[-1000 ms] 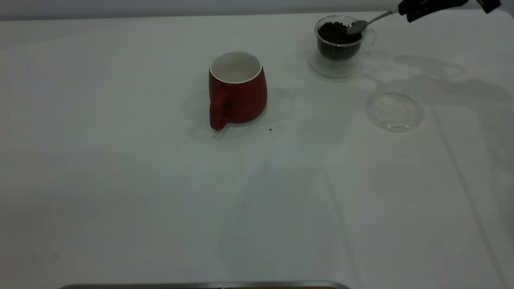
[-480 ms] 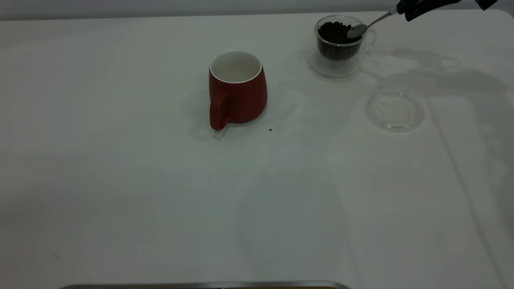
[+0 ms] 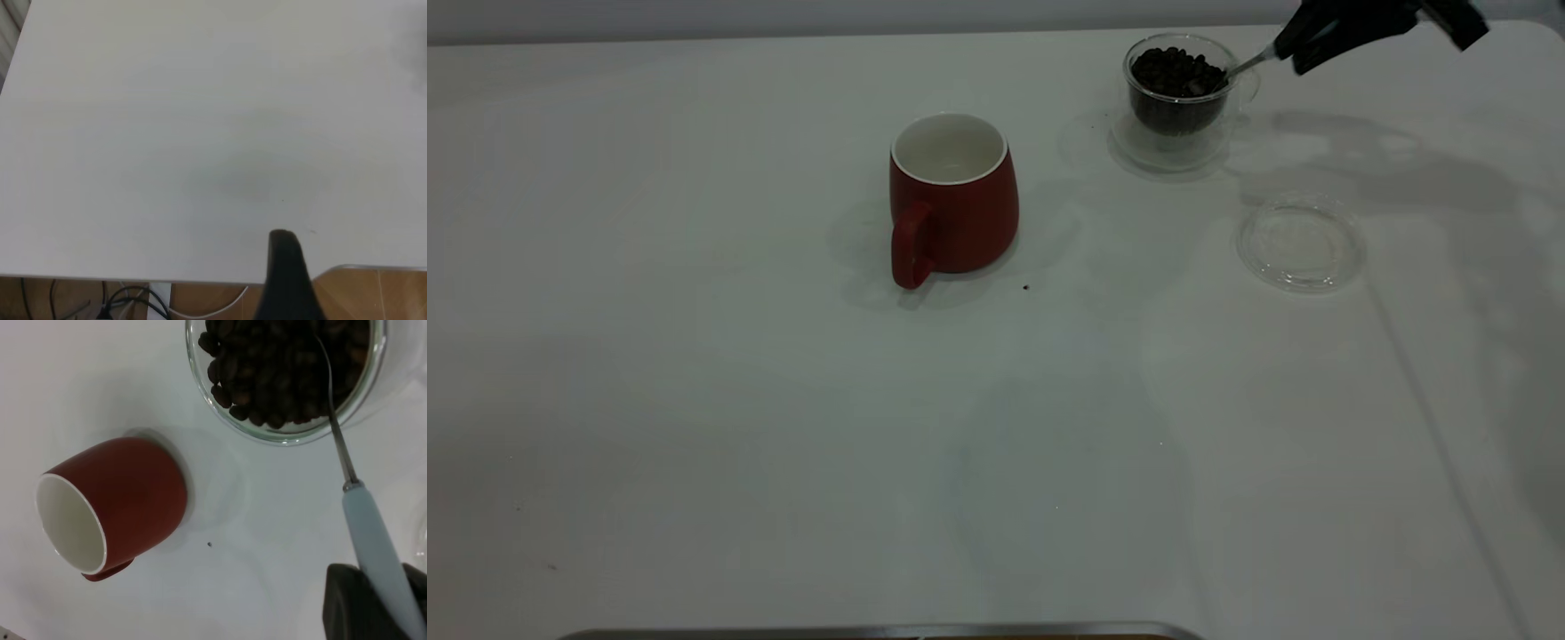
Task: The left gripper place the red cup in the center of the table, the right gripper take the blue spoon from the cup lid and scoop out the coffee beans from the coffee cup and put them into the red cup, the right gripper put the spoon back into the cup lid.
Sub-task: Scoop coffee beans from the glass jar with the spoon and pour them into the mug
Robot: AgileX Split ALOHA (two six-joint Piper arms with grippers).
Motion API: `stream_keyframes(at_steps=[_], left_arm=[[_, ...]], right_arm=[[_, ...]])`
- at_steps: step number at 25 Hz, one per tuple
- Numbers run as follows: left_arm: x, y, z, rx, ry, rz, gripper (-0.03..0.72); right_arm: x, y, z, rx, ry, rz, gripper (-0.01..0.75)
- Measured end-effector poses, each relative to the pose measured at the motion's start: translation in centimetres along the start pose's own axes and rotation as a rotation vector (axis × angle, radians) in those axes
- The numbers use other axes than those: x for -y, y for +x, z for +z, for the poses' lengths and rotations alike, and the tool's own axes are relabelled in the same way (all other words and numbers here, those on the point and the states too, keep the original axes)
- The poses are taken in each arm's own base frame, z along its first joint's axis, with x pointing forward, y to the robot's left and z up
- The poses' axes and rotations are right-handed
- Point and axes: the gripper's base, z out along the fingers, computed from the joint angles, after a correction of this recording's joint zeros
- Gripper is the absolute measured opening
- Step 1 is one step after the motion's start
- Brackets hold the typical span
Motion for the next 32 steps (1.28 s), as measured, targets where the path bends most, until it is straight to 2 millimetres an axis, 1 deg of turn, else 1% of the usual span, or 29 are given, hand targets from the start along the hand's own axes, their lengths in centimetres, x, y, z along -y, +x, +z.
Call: stream_keyframes(at_steps=[7,14,26,32], left_arm=[[0.0,0.0,0.0,0.0,0.0,0.0,0.593],[0.0,0.0,0.0,0.0,0.0,0.0,0.593],[0.0,0.0,0.0,0.0,0.0,0.0,0.593],[0.0,0.0,0.0,0.0,0.0,0.0,0.593]], right_arm=[[0.4,-0.2,1.4,0.002,-0.015,0.025,0.108],[0.6,-0.1,1.8,-0.011,-0.026,0.031,0.108],[0.7,0.2,1.4,-0.051,-0.085,0.01,0.108],[1.5,-0.1,0.7,-0.036,-0.09,0.021,0.108]])
